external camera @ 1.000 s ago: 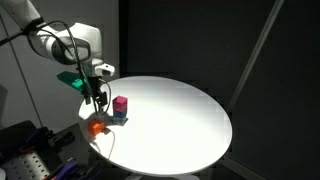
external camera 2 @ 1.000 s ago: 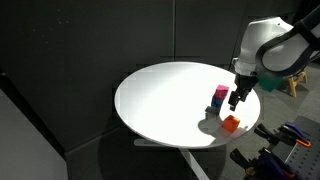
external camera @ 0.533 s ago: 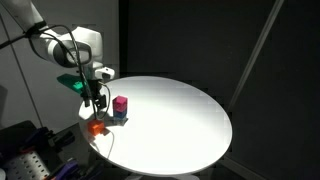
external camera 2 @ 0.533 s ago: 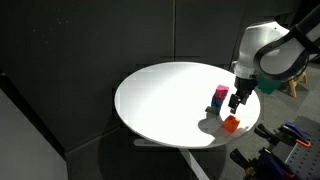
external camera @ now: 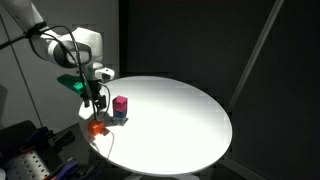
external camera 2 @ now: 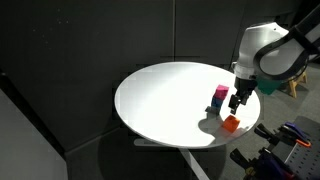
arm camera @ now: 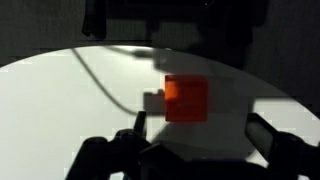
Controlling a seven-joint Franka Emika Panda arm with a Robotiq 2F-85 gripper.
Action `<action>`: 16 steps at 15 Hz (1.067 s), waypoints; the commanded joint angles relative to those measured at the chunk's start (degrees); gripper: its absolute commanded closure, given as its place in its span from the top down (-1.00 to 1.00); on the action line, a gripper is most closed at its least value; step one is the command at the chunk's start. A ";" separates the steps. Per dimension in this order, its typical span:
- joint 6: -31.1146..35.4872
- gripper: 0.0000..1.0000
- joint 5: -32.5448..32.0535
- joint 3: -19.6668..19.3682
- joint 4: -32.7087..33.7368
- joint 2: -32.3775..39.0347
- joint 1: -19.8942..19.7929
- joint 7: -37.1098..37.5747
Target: Stack the purple toy block on top of the other stacked toy blocks
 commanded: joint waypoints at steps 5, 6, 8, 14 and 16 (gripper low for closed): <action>4.32 1.00 -1.86 -0.73 1.87 4.81 0.09 0.37; 5.06 1.00 -2.24 -0.80 1.93 5.49 0.13 0.46; 6.02 1.00 -2.96 -0.96 2.15 6.77 0.24 0.47; 8.92 1.00 -4.53 -1.51 3.01 10.94 0.74 0.42; 9.68 1.00 -4.75 -1.77 3.28 12.14 0.95 0.29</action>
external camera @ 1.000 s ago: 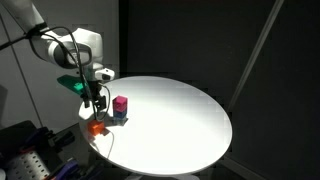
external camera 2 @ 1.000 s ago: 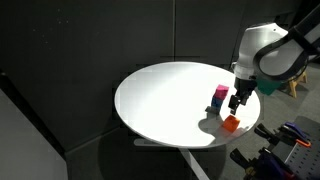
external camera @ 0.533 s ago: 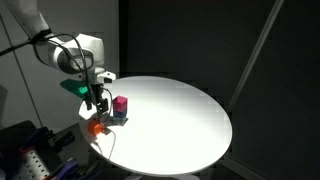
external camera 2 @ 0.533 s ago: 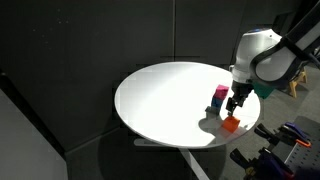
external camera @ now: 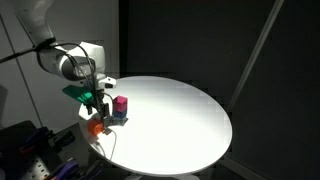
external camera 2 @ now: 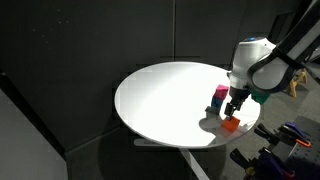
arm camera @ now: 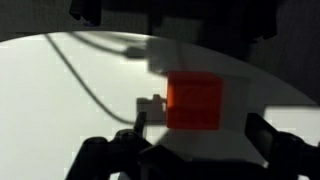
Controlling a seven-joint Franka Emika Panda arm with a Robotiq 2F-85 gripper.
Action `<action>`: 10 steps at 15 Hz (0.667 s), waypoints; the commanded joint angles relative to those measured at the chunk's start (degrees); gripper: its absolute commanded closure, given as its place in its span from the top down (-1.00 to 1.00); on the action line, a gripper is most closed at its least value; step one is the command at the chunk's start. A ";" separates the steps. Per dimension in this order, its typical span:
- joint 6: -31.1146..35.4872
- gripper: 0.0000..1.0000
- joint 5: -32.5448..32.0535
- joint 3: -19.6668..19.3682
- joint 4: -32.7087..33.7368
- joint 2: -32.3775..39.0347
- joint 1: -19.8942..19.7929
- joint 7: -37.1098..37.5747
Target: Stack the purple toy block on top of the other stacked toy blocks
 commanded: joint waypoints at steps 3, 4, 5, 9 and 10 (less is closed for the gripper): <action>2.36 1.00 -1.78 -1.63 1.27 3.33 1.10 0.57; 2.78 1.00 -1.80 -1.80 1.30 3.78 1.23 0.53; 3.16 1.00 -1.83 -2.01 1.34 4.21 1.39 0.59; 4.64 1.00 -1.34 -2.75 1.38 5.57 1.91 0.76; 5.02 1.00 -1.32 -2.95 1.40 5.88 2.04 0.74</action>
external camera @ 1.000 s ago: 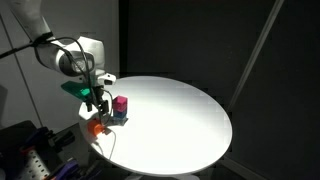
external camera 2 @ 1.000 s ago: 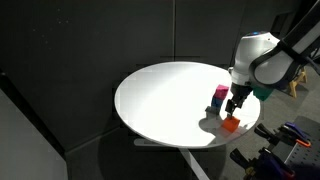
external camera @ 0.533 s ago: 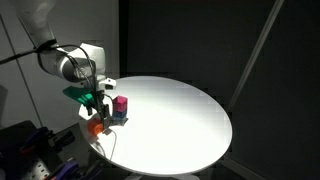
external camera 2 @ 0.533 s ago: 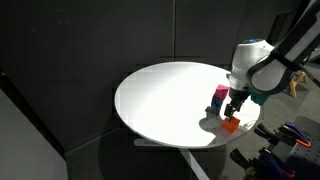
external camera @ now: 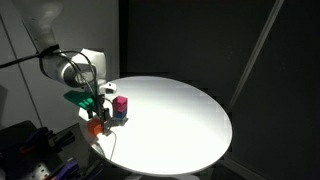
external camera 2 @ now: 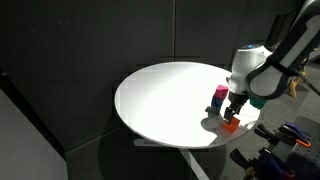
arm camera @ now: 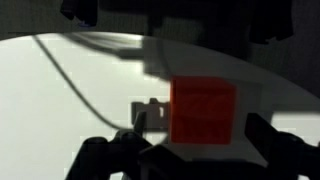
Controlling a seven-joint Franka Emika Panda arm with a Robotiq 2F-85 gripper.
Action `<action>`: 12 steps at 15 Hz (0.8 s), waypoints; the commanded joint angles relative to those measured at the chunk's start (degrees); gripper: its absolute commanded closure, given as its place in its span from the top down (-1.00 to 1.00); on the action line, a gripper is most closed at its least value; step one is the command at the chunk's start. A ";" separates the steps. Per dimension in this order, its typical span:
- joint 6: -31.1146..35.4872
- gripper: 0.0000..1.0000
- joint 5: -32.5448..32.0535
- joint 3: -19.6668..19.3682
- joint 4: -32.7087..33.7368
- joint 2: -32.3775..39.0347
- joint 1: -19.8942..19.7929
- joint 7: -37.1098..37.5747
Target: Stack the purple toy block on top of the other stacked toy blocks
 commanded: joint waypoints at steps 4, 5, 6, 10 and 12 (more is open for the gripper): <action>2.36 1.00 -1.37 -1.89 0.94 2.29 1.38 0.93; 2.55 0.81 -1.61 -2.20 1.03 2.52 1.68 1.16; 2.66 0.47 -1.68 -2.42 1.16 2.75 1.93 1.26; 2.03 -0.20 -1.71 -3.06 1.63 3.46 3.08 1.33; 1.32 -0.36 -1.98 -3.48 1.49 3.01 3.69 1.67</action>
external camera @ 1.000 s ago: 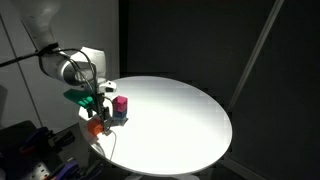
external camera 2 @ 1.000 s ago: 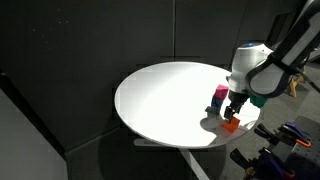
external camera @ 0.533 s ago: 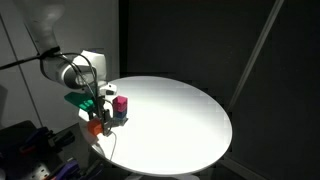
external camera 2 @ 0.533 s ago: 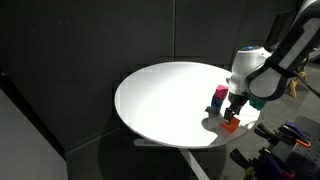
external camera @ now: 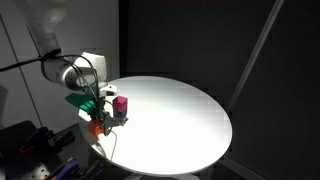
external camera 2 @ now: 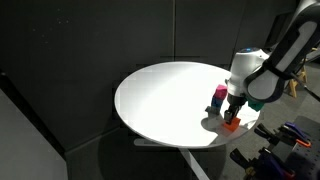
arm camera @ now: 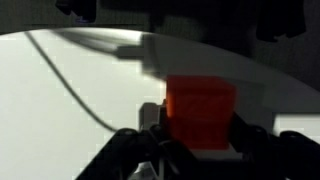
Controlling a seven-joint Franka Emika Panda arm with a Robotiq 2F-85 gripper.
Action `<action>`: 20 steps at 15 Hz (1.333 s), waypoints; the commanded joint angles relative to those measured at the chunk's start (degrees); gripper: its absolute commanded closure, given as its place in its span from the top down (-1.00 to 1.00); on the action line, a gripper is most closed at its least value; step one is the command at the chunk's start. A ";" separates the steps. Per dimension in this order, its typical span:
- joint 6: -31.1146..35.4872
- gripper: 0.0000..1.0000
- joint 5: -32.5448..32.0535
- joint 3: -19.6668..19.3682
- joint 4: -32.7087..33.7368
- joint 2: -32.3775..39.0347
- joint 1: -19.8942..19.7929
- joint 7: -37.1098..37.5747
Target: Stack the purple toy block on top of the other stacked toy blocks
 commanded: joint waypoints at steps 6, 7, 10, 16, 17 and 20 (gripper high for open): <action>-2.89 -0.41 -4.65 -3.04 -0.80 -2.65 3.21 3.02; -3.34 -0.41 -4.79 -3.07 -1.00 -3.07 3.30 3.06; -5.16 -0.41 -5.28 -2.84 -1.73 -4.86 3.28 3.79; -7.18 -0.41 -4.56 -1.38 -3.05 -9.71 1.85 2.98; -7.50 -0.41 -4.87 -1.36 -3.29 -10.57 1.86 3.31; -8.80 -0.41 -4.57 -0.72 -3.88 -12.94 1.43 3.22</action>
